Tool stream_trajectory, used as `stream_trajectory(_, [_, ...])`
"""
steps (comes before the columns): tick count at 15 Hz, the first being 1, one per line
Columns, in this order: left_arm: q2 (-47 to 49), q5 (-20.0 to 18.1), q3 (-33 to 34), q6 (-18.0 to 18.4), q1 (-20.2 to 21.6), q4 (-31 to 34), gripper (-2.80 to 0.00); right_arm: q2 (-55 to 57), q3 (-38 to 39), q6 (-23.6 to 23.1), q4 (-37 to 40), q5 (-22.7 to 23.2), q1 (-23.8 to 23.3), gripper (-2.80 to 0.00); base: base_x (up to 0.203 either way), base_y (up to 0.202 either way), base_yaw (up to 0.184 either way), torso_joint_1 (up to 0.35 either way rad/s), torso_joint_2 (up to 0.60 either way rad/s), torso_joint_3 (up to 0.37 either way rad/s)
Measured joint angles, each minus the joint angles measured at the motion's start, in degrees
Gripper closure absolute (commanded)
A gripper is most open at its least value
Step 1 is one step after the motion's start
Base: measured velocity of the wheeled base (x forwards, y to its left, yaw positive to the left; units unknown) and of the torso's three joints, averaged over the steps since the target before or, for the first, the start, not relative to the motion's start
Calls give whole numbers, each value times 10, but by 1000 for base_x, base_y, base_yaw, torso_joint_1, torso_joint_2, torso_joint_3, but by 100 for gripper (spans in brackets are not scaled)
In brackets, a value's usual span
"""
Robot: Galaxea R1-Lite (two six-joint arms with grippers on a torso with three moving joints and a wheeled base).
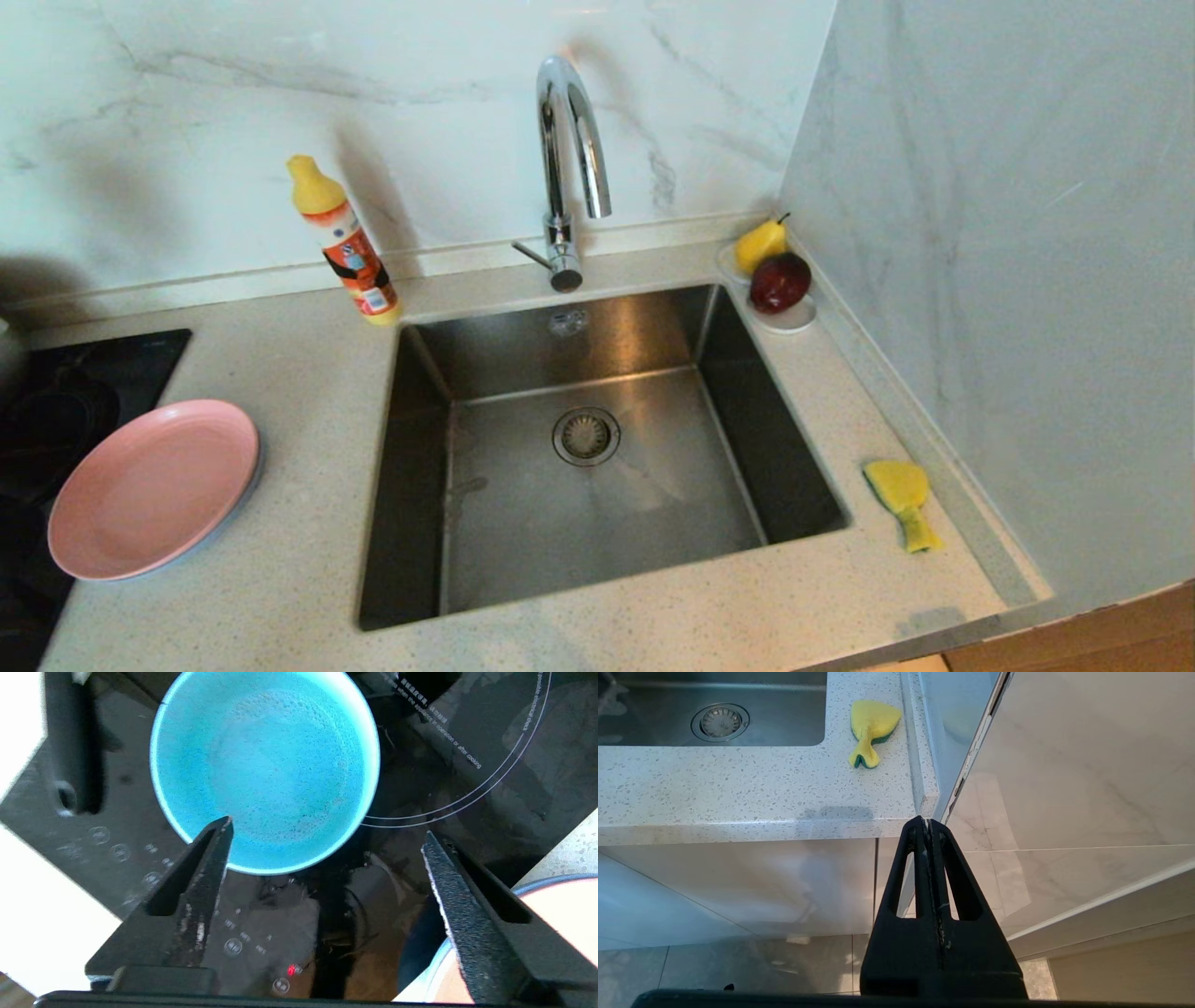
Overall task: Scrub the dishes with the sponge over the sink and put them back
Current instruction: Place the bowl on the plate
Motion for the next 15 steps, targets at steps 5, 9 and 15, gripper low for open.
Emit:
stream_trajectory(5, [33,-22,-6,0,8,0,-280,0,0,0,0,0,0,0,0,0,0,0,0,0])
stream_trajectory(9, [45,-23,-3,2,8,0,-280,0,0,0,0,0,0,0,0,0,0,0,0,0])
stream_trajectory(15, [58,-22,-3,2,8,0,0,0,0,0,0,0,0,0,0,0,0,0,0,0])
